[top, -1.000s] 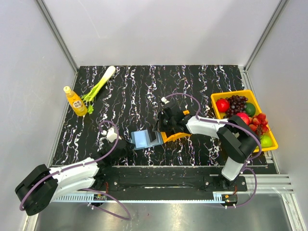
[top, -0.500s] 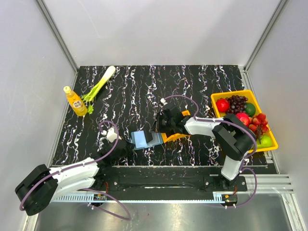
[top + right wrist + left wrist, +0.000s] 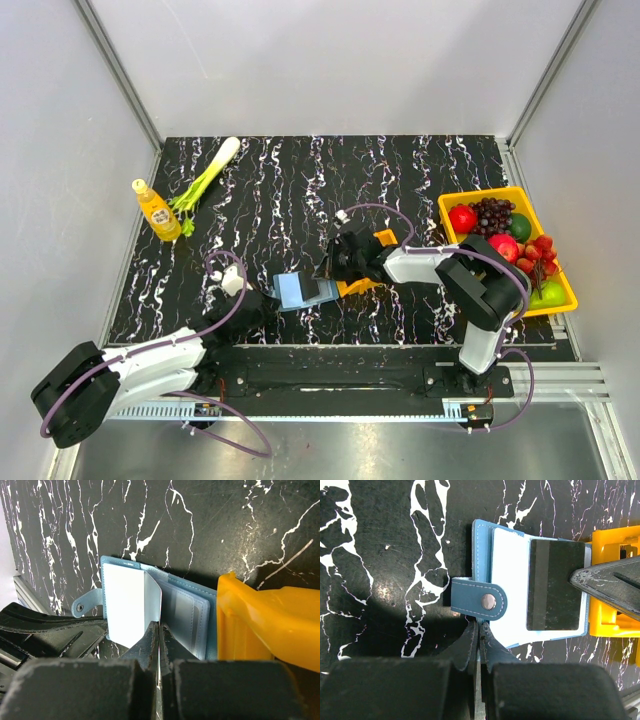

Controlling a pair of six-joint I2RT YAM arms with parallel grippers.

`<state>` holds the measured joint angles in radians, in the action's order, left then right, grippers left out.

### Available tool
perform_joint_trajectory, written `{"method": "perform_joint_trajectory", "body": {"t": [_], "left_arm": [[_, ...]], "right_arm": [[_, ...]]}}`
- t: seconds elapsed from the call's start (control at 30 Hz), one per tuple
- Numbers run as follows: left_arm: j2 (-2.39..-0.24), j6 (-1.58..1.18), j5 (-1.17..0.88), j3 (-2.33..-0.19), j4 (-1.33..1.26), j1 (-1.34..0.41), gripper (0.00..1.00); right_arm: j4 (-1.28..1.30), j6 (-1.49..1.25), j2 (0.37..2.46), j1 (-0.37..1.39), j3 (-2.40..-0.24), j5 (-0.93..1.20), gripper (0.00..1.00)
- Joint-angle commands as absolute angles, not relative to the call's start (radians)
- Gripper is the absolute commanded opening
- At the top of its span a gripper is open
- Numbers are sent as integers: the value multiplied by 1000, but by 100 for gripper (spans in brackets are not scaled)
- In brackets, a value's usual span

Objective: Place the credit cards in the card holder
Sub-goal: Insert the credit card into the card holder.

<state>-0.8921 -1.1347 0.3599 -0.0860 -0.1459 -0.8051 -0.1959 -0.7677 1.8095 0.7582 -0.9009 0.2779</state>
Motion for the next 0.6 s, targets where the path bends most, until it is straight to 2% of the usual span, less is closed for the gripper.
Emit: {"method": "perform_joint_trajectory", "body": {"t": [0.0, 0.33, 0.57], "left_arm": [[-887, -1138, 380, -110, -130, -805, 0], [-887, -1141, 380, -110, -129, -805, 0], [-891, -1140, 379, -112, -135, -805, 0]], "right_arm": [[-187, -756, 1770, 750, -879, 249, 0], [-153, -719, 1721, 744, -867, 225, 0], [-150, -704, 1764, 742, -873, 253, 0]]}}
